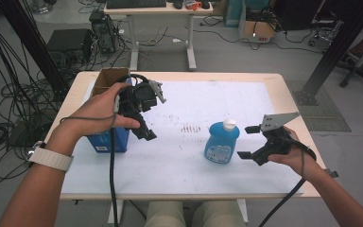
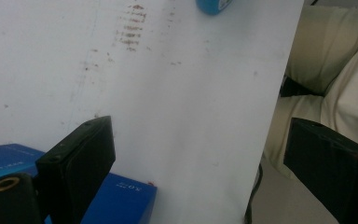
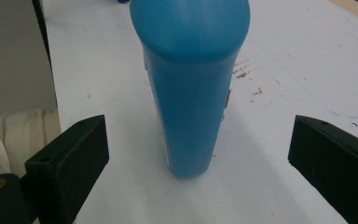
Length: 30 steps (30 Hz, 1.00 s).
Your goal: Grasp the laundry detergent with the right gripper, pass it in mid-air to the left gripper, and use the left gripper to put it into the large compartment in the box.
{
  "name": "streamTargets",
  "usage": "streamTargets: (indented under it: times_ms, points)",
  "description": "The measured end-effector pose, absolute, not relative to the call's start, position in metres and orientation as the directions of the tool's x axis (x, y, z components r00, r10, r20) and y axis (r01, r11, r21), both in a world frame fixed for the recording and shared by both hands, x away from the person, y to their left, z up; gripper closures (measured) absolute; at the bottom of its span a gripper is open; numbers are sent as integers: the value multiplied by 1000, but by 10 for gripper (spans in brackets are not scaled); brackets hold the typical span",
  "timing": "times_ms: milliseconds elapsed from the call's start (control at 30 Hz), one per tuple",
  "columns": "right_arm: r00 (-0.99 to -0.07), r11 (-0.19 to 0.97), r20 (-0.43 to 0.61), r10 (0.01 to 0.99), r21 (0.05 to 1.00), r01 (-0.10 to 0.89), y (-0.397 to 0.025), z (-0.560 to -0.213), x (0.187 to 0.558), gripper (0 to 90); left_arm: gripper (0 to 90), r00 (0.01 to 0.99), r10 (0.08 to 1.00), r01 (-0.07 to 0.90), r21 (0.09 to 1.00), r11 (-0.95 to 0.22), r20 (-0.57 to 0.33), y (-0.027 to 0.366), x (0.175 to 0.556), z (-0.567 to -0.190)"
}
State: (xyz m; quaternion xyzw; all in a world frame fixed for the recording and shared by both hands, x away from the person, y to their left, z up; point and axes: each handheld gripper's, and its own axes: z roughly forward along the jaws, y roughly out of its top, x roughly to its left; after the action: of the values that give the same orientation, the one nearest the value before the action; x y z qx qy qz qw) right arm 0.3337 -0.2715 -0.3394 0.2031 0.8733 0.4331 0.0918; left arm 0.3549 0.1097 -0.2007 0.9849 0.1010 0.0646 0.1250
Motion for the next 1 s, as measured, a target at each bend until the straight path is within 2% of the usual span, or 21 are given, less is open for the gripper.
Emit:
streamTargets:
  times_ms: [1000]
  points:
    - [-895, 523, 25, 446, 804, 283, -265, -351, 338, 41, 90, 972, 212, 181, 256, -950, 99, 107, 355, -202]
